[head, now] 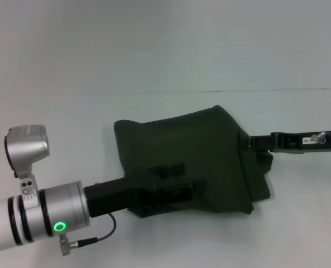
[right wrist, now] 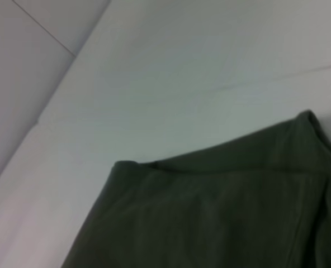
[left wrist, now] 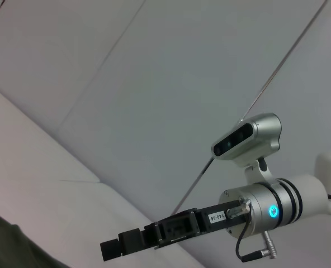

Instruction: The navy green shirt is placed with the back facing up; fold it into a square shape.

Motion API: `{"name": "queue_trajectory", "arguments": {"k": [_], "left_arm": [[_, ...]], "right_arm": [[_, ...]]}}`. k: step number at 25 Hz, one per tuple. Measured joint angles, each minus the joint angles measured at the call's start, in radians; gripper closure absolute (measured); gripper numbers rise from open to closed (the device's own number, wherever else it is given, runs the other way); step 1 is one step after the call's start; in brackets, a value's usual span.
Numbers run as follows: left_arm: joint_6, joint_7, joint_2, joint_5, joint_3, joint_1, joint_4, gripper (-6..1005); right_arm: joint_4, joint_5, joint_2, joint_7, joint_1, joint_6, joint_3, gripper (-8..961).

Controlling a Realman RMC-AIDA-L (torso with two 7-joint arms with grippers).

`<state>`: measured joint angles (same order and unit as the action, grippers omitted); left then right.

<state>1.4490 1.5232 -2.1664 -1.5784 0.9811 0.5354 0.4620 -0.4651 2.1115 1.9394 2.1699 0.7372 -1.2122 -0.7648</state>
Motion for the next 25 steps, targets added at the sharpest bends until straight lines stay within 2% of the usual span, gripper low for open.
{"name": "queue_trajectory", "arguments": {"k": [4,10,18,25], "left_arm": [[0.009,-0.014,0.002,-0.045,-0.020,-0.013,0.022,78],[0.029,-0.039,0.002,-0.106,-0.057,-0.022,0.036,78],[0.074,-0.067,0.004,-0.147,-0.110,-0.035,0.048,77],[0.074,-0.072,0.004,-0.150,-0.134,-0.043,0.049,77]], "right_arm": [[0.039,0.003,0.014,-0.002,0.011,0.051,-0.010,186],[0.052,0.004,0.047,0.002,0.012,0.135,-0.057,186],[0.075,0.004,0.061,0.005,0.021,0.189,-0.071,187],[0.082,0.003,0.088,-0.001,0.032,0.249,-0.071,187]]}}
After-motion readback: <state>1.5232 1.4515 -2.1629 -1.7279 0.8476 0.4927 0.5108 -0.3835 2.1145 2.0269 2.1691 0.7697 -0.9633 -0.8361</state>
